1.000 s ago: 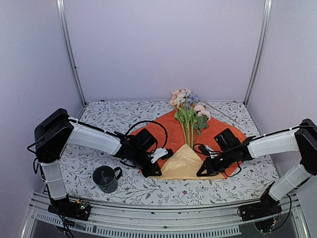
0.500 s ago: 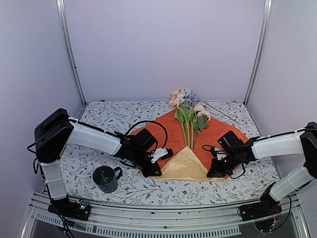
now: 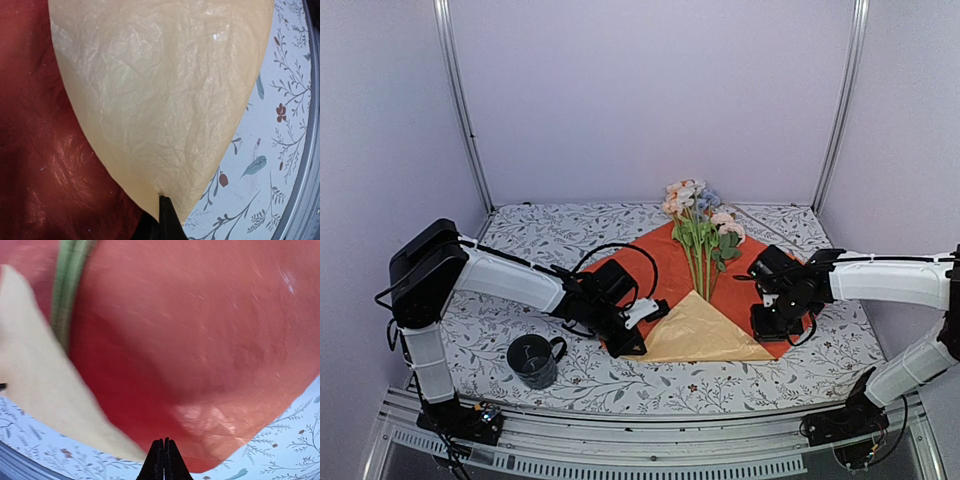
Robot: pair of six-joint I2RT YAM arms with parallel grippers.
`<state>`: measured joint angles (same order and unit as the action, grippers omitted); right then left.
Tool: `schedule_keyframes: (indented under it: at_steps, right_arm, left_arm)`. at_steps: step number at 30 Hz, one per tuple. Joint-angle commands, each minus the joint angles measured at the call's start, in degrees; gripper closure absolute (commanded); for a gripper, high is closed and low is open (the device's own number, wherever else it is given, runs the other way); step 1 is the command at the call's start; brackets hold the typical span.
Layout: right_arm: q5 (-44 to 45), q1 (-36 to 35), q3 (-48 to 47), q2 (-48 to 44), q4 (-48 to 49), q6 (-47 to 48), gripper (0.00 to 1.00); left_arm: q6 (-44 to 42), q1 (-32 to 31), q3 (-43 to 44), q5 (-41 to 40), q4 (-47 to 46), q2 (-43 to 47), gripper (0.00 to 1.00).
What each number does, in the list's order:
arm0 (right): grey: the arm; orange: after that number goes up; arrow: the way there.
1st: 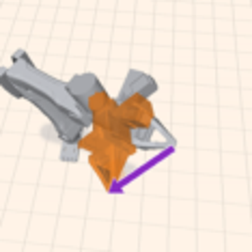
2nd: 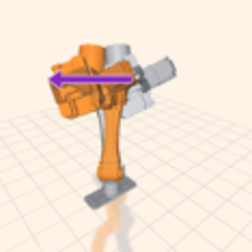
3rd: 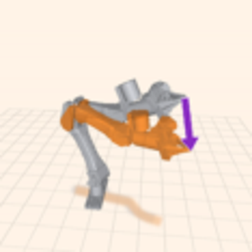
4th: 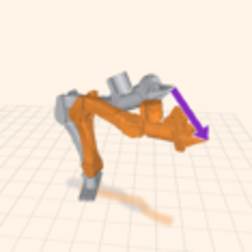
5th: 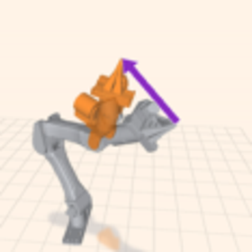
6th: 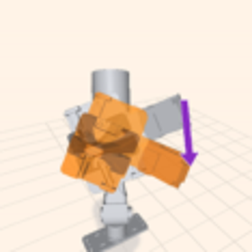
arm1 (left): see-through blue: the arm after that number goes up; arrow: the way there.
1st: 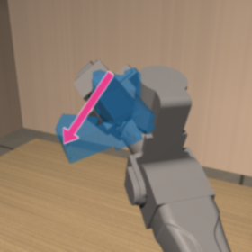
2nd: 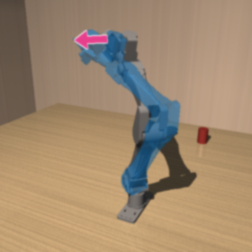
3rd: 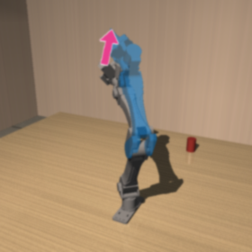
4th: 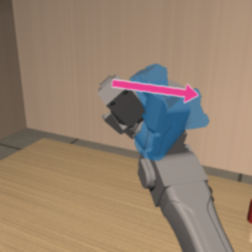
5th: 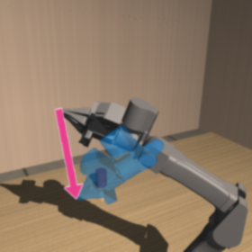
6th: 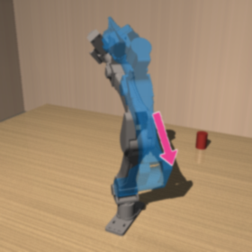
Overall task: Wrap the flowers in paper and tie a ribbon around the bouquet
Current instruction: Press the fold line on the 1/4-folded wrapping paper.
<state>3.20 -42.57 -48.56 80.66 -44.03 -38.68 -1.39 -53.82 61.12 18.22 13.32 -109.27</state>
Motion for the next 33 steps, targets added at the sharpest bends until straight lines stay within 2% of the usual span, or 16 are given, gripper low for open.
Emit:
schedule_keyframes:
  at_steps: [1,3,5,11,17,25,26,30,33]
  right_arm:
    - [-0.8,-6.9,-5.4,-1.2,5.5,1.9,0.96]
    - [-7.6,-8.4,-3.2,-0.1,13.1,5.8,0.97]
    - [-11.6,-8.8,-1.2,1.7,17.8,6.0,0.99]
    - [-5.1,-8.8,3.7,5.2,18.1,1.7,1.00]
    - [-3.3,-8.8,7.8,5.9,17.0,-3.2,1.00]
    - [-3.3,-8.8,9.6,6.8,15.3,-6.3,1.00]
    - [-3.5,-8.9,9.5,6.7,15.0,-6.5,1.00]
    - [-3.2,-8.9,8.8,5.0,13.6,-6.8,1.00]
    - [-3.6,-8.9,7.8,4.9,13.0,-6.6,1.00]
  left_arm:
    - [-0.1,0.7,0.6,-2.3,4.0,-1.4,1.00]
    - [0.0,0.7,0.9,-2.1,4.4,-1.4,1.00]
    - [0.5,0.7,1.3,-2.2,4.9,-1.3,1.00]
    - [2.1,0.6,0.9,-1.3,4.3,-1.5,1.00]
    - [1.3,0.6,1.7,-2.0,5.8,-2.4,1.00]
    - [3.2,0.6,1.7,-4.4,5.1,1.1,1.00]
    - [3.5,0.6,1.8,-5.1,5.3,1.7,0.98]
    - [5.1,0.6,3.5,-9.2,7.0,4.7,0.74]
    - [6.2,0.0,4.3,-11.9,7.3,9.5,0.64]
